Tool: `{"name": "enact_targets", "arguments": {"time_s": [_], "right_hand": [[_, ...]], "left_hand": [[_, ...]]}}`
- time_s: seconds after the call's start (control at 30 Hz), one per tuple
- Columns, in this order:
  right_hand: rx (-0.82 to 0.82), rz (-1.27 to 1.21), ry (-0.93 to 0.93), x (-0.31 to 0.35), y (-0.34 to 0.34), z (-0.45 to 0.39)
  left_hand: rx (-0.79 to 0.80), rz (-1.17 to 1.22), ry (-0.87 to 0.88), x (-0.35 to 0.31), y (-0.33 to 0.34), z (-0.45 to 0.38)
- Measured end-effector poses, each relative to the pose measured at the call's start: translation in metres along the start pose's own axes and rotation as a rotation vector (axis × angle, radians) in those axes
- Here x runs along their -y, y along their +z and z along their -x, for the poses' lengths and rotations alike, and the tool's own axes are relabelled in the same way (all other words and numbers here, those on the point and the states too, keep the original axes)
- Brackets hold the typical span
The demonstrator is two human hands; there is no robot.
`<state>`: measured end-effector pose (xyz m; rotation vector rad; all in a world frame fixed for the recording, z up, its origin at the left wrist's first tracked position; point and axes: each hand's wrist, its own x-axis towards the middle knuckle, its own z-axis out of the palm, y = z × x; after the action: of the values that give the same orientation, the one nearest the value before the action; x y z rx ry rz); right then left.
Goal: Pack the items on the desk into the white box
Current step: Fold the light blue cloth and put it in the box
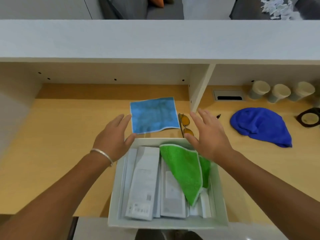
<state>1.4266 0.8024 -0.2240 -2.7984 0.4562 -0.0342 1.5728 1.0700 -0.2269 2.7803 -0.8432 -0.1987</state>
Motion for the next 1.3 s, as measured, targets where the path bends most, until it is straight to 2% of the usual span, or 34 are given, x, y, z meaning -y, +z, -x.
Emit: {"name": "enact_targets", "arguments": {"time_s": [0.13, 0.3, 0.53, 0.63, 0.8, 0.9, 1.0, 1.17, 1.3], "right_hand": [[0.038, 0.047, -0.009, 0.012, 0.013, -0.060], [0.261, 0.179, -0.061, 0.019, 0.051, -0.126], [0.453, 0.320, -0.149, 0.015, 0.105, -0.175], [0.472, 0.337, -0.143, 0.012, 0.114, -0.175], [0.411, 0.396, -0.191, 0.025, 0.108, -0.174], [0.400, 0.388, -0.156, 0.032, 0.097, -0.170], [0.312, 0.284, -0.131, 0.035, 0.084, -0.159], [0.117, 0.064, -0.186, 0.038, 0.042, -0.128], [-0.048, -0.086, -0.279, 0.041, 0.004, -0.088]], "left_hand": [[0.116, 0.038, 0.031, 0.012, 0.017, -0.072], [0.351, -0.032, 0.075, 0.025, 0.047, -0.137], [0.491, -0.103, 0.138, 0.038, 0.085, -0.178], [0.532, -0.118, 0.134, 0.040, 0.093, -0.180], [0.408, -0.112, 0.152, 0.027, 0.093, -0.169], [0.372, -0.142, 0.151, 0.021, 0.085, -0.162], [0.269, -0.109, 0.130, 0.016, 0.066, -0.150], [0.011, 0.003, 0.137, 0.002, 0.011, -0.104], [-0.083, 0.004, 0.162, -0.023, -0.027, -0.046]]}}
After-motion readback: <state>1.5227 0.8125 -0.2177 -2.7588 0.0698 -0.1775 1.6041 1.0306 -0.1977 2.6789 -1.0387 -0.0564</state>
